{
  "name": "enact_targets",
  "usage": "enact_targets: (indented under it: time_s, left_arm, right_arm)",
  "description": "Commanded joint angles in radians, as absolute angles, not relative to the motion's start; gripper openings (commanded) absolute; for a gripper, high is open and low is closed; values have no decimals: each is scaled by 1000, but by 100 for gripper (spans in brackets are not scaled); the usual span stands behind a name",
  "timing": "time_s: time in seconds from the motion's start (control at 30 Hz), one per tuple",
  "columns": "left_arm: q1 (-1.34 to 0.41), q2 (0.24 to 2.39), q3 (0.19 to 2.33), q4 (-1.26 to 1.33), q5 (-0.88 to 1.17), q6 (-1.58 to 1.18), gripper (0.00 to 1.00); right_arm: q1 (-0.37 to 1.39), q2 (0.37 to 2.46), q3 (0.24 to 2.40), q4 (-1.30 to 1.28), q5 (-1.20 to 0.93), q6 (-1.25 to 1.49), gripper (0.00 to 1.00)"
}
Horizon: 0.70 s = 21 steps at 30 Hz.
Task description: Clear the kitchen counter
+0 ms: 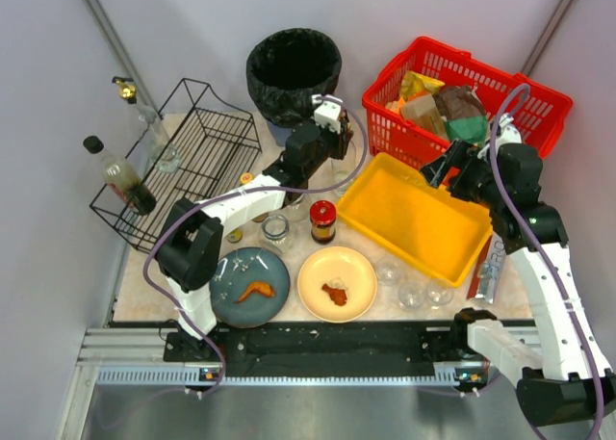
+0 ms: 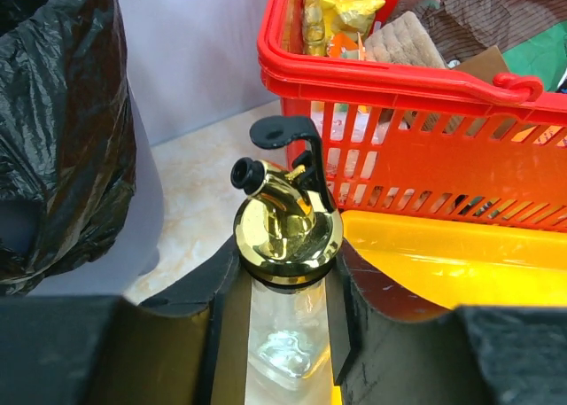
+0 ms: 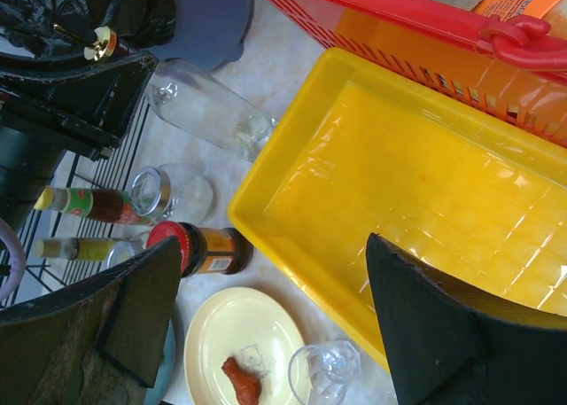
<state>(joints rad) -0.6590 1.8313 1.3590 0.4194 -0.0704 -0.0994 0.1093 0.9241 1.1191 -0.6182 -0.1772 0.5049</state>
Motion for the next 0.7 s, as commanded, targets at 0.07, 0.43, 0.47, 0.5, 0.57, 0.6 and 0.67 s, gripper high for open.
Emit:
enact_targets:
  time_s: [0.07,0.43,0.47,0.5,0.57,0.6,0.67]
  left_arm:
    - [-669,1821,1394,497,-104,-84,20]
    - [-673,1743,1483,457,-173,-38,0]
    - [-673,1733,1499,442,-184,-35,0]
    - [-673,1726,1514,430,-199,-34,0]
    - [-673,1709,1537,411,-225,-26,0]
    - [-673,1700,1546,404,-232,-22,0]
    - [-673,1677,1563,394,-241,-15,0]
  right_arm:
    - [100,897,1109,-611,-147,480,83]
    - [100,891,1112,-620,-146,472,83]
    - [100,891,1112,-621,-144,474,83]
    - [98,891,1114,-621,-144,474,83]
    - [100,890,1112,-621,-141,472,83]
    - [100,887,1112,-621,-140,474,83]
    - [100,888,1111,-623,-138,474,83]
